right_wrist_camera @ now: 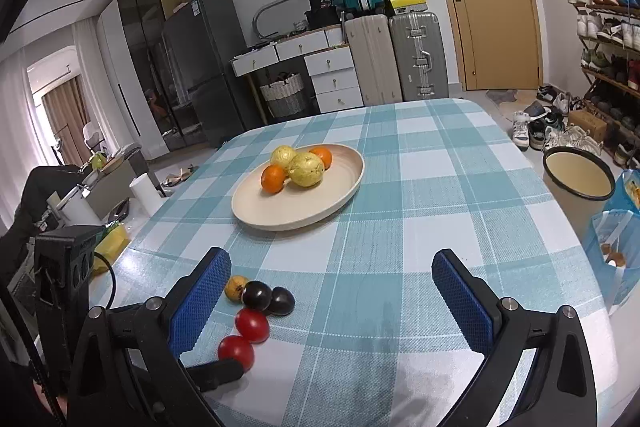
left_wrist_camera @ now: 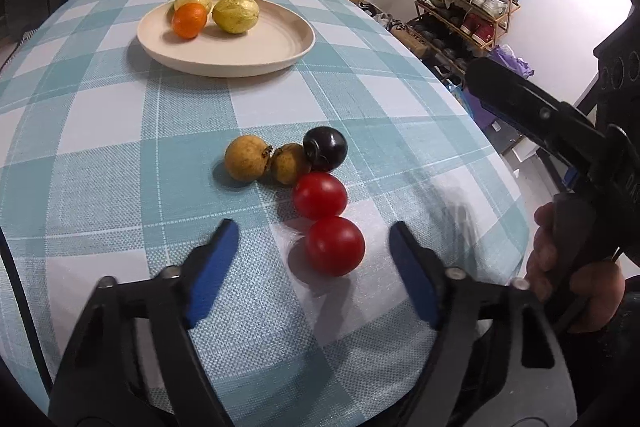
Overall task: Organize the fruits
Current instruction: 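Grasp a red tomato with the left tool while the right tool grasps another tomato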
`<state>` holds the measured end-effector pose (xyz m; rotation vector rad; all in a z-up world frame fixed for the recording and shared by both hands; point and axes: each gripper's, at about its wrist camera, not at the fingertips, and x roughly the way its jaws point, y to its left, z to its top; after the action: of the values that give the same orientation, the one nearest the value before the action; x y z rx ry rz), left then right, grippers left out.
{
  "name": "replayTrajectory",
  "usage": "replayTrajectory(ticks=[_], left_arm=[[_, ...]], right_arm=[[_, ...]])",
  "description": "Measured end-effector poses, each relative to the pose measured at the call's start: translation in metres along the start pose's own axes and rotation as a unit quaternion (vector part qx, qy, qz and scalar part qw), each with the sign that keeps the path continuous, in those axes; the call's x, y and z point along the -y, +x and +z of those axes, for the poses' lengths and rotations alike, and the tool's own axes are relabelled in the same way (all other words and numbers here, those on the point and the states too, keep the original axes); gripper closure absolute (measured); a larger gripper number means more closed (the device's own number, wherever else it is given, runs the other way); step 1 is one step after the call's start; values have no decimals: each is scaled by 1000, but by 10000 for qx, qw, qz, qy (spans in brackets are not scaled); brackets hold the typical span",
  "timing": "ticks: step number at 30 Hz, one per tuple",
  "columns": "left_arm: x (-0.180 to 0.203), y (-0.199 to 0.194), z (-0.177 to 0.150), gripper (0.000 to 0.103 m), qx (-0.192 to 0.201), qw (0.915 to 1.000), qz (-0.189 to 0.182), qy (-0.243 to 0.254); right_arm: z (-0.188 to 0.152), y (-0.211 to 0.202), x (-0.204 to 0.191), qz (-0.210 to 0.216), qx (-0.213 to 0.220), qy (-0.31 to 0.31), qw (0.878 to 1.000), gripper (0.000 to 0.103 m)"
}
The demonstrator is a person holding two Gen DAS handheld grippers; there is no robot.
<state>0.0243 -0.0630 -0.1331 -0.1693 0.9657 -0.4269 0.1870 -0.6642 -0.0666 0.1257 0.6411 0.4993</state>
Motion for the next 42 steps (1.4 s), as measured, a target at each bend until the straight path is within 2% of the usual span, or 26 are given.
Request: replayTrajectory(ticks=[2, 3, 5, 10, 19, 28, 42], left_arm=[[0, 3, -1, 56, -91, 9999, -51, 4], [1, 3, -1, 58, -97, 9999, -57, 45], [2, 2, -2, 76, -151, 9996, -238, 38], [-2, 0, -4, 77, -119, 9991, -401, -3], [-12, -22, 0, 77, 194, 9985, -503, -70], [-34, -51, 6, 77, 565, 9974, -393, -211], [-70, -78, 8, 77, 836, 9947, -163, -580]], right_arm=[[-1, 0, 0, 14, -13, 22, 10000, 0], [-1, 1, 0, 15, -38, 30, 10000, 0], [-2, 2, 1, 18, -73, 48, 10000, 0], [-4, 4, 1, 54, -152, 117, 9998, 0], [-10, 9, -1, 194, -346, 188, 9990, 0], [-21, 19, -2, 434, -654, 355, 9963, 0], [-37, 38, -22, 712, -955, 259, 9925, 3]])
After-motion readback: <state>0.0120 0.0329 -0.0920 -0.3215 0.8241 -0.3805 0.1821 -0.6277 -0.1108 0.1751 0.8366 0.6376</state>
